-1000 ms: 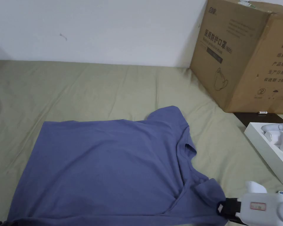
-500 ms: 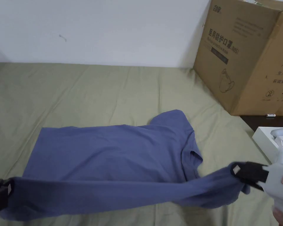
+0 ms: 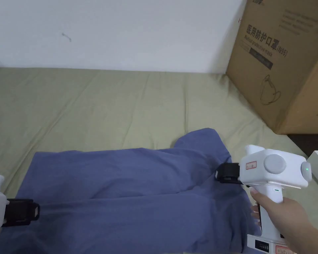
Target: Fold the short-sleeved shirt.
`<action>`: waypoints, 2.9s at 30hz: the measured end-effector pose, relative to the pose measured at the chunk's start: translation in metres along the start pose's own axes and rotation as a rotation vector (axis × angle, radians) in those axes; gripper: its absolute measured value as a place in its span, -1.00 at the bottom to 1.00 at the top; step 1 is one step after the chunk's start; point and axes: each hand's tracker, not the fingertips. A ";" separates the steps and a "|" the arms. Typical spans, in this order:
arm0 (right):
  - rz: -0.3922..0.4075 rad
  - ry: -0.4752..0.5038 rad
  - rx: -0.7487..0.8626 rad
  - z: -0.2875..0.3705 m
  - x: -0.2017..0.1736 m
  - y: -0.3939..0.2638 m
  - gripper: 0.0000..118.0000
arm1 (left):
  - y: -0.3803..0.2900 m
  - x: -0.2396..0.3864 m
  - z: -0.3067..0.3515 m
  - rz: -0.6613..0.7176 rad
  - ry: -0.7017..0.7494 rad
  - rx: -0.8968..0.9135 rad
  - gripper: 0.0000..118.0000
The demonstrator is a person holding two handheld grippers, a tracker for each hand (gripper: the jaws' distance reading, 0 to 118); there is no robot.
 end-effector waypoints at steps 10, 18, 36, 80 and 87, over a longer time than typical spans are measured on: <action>0.023 0.129 0.305 0.142 -0.010 -0.064 0.73 | -0.046 0.028 0.118 -0.007 -0.068 0.296 0.30; 0.032 0.313 0.498 0.275 -0.039 -0.199 -1.00 | -0.151 0.045 0.234 0.087 -0.054 0.553 -1.00; 0.010 0.354 0.343 0.263 -0.061 -0.205 -1.00 | -0.082 -0.017 0.002 0.002 0.099 -0.162 1.00; 0.365 -0.158 -0.218 0.127 0.011 -0.115 -0.86 | -0.067 0.011 0.119 -0.190 0.154 -0.016 -0.92; 0.155 0.019 -0.297 0.172 0.053 -0.165 -0.86 | -0.126 0.000 0.148 -0.200 0.081 -0.188 -0.92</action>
